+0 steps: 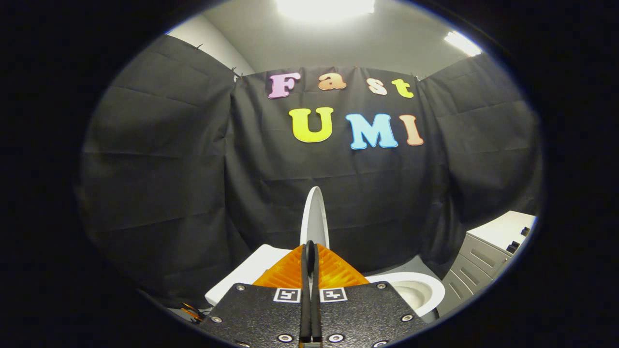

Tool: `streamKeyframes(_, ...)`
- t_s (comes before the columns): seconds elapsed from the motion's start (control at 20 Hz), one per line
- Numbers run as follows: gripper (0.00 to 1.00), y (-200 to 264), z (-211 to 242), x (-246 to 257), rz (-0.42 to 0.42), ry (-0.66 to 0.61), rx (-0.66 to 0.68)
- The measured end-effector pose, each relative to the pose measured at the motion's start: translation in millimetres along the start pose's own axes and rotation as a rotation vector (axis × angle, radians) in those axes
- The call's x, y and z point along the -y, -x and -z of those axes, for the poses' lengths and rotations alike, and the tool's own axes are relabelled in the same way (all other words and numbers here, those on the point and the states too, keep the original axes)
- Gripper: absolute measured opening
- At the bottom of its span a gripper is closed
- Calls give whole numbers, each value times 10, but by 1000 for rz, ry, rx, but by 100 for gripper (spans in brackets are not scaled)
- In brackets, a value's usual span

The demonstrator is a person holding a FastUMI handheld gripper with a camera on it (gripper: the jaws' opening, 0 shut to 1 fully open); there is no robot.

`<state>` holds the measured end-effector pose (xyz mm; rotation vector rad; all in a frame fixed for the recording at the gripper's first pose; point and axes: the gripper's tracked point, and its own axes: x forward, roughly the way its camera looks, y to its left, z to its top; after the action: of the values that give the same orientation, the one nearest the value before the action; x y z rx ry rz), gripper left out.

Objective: Open the toilet lid.

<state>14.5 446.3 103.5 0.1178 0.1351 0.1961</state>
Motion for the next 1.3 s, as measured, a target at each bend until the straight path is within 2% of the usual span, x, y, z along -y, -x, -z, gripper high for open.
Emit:
streamKeyframes(0.25,0,-31,119,-413,-135,16,-10)
streamKeyframes(0.4,1,-32,136,-459,-160,-21,-23)
streamKeyframes(0.6,3,-127,169,-693,-236,-50,-50)
streamKeyframes(0.75,3,-139,197,-775,-244,-5,-67)
streamKeyframes(1.1,3,-150,193,-766,-242,5,-68)
streamKeyframes(1.2,6,-150,153,-726,-230,38,-63)
streamKeyframes(1.3,12,-153,223,-728,-246,13,-82)
